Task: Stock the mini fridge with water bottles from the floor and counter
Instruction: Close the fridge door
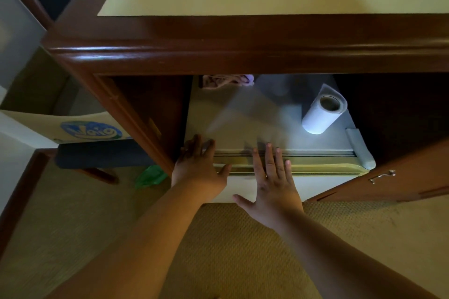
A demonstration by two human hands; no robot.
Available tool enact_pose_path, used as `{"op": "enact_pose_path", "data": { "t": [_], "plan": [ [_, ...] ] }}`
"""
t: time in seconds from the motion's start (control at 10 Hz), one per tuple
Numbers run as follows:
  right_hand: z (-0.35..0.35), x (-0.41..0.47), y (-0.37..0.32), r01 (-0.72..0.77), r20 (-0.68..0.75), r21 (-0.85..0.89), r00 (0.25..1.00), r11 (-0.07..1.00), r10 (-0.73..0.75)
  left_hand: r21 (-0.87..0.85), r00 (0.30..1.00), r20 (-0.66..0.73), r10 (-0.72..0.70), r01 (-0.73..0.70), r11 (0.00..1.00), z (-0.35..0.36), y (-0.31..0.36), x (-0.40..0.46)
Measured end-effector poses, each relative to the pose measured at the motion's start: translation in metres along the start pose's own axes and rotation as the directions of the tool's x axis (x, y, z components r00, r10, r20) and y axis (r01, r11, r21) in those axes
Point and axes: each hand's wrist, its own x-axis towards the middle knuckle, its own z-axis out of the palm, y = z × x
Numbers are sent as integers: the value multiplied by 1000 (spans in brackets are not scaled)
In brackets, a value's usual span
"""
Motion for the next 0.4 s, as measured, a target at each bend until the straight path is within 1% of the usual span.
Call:
{"op": "enact_pose_path", "data": {
  "t": [0.2,0.3,0.4],
  "plan": [
    [-13,-2,4,30,113,-8,993,1000,-29,8,1000,19,-9,9,1000,-2,2,-11],
    [-37,-15,7,26,158,82,987,996,-39,-126,991,-124,-43,28,992,-7,-2,-39],
    [-37,-70,18,-31,248,218,968,975,-25,-199,997,-74,29,-43,979,2,-7,-117]
  ]
}}
